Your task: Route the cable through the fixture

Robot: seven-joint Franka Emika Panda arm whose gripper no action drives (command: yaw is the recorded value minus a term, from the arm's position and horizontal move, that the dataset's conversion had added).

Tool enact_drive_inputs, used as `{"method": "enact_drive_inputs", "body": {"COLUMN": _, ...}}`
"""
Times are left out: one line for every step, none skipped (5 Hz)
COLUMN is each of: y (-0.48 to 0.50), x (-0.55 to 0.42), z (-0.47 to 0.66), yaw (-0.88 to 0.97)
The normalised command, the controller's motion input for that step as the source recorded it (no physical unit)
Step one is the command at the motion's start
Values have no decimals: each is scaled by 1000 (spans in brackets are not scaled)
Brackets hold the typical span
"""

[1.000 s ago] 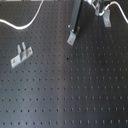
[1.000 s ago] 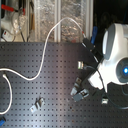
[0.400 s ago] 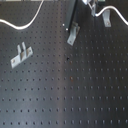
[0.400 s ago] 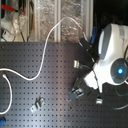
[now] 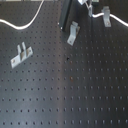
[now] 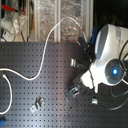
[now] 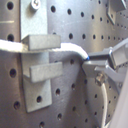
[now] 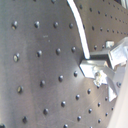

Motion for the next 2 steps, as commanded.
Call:
{"method": "enact_drive_inputs", "body": {"y": 43, "x": -5, "z": -9, "yaw": -388}}
{"method": "enact_drive_inputs", "body": {"y": 0, "x": 0, "z": -11, "yaw": -183}}
